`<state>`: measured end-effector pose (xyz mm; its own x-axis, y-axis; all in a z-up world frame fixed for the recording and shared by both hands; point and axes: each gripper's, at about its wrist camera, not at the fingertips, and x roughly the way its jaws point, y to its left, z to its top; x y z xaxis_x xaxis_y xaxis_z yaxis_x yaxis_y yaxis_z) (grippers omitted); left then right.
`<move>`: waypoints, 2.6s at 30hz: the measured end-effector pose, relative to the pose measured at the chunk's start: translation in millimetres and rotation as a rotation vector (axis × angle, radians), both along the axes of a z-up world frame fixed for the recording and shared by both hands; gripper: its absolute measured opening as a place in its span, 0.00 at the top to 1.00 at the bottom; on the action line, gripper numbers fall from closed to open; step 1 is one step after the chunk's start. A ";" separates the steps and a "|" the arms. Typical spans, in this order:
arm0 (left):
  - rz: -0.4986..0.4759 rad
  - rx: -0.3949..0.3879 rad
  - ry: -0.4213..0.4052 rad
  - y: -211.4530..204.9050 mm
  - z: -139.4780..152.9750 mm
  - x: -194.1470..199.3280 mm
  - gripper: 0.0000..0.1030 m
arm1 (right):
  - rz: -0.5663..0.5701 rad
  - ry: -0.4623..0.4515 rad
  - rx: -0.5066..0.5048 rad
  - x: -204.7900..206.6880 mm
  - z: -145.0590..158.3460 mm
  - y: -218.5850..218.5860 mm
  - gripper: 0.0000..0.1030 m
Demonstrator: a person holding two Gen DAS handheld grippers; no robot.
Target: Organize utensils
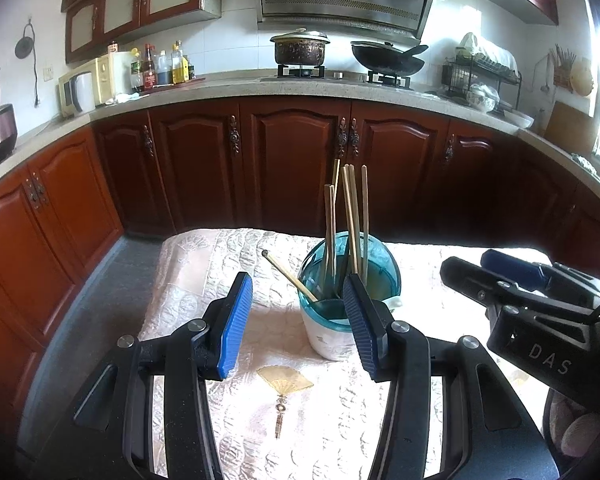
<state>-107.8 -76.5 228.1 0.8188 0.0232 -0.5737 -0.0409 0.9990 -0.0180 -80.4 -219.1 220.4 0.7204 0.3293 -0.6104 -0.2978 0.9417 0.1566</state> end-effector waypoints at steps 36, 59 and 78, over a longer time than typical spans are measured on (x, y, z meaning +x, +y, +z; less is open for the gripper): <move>0.019 0.015 0.019 -0.9 -13.4 1.5 0.55 | 0.001 0.026 -0.019 5.1 -8.4 1.0 0.51; 0.016 0.023 0.018 -1.1 -14.9 1.5 0.55 | 0.013 0.040 -0.030 7.3 -10.0 2.6 0.50; 0.013 0.024 0.024 -2.3 -16.8 1.6 0.55 | 0.019 0.045 -0.036 7.0 -11.1 4.4 0.49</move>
<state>-106.2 -78.9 211.2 0.8041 0.0475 -0.5925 -0.0539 0.9985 0.0069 -73.4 -214.7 209.3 0.6862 0.3198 -0.6534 -0.3088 0.9413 0.1364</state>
